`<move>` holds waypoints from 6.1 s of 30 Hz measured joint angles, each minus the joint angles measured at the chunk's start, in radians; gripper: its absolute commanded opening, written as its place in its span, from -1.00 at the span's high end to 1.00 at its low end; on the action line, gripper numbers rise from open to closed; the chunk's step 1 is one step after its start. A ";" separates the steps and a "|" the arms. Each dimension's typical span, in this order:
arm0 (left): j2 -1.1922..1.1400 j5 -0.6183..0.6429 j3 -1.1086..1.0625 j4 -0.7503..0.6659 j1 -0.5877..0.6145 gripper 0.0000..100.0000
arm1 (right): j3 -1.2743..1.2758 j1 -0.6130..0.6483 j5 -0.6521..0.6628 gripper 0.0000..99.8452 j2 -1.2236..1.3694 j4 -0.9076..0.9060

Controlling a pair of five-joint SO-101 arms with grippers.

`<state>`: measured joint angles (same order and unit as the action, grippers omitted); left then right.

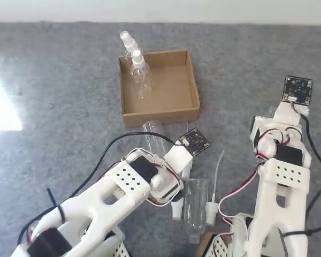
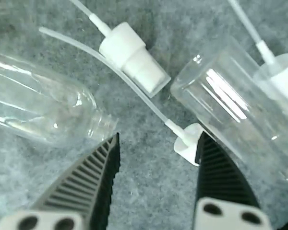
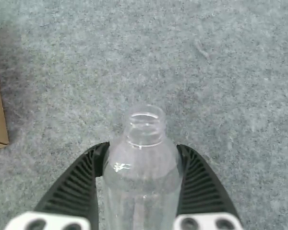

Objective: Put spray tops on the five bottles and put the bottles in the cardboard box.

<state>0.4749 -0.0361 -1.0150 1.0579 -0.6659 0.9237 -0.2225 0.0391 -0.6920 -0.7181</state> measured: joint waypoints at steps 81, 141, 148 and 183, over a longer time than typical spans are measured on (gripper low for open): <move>0.048 0.015 0.199 0.117 0.215 0.98 | 0.000 0.000 0.000 0.93 0.000 0.000; 0.517 -0.163 -0.071 0.068 1.226 0.59 | 0.018 0.025 0.000 0.93 0.000 0.000; 0.517 -0.141 -0.071 0.068 1.261 0.58 | 0.018 0.025 0.000 0.93 0.000 0.000; 0.261 -0.660 0.216 0.459 1.172 0.58 | 0.018 0.034 0.002 0.93 0.000 0.000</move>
<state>0.7357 -0.6958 -0.7986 1.5167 0.5063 0.9421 -0.1887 0.0407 -0.6920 -0.7181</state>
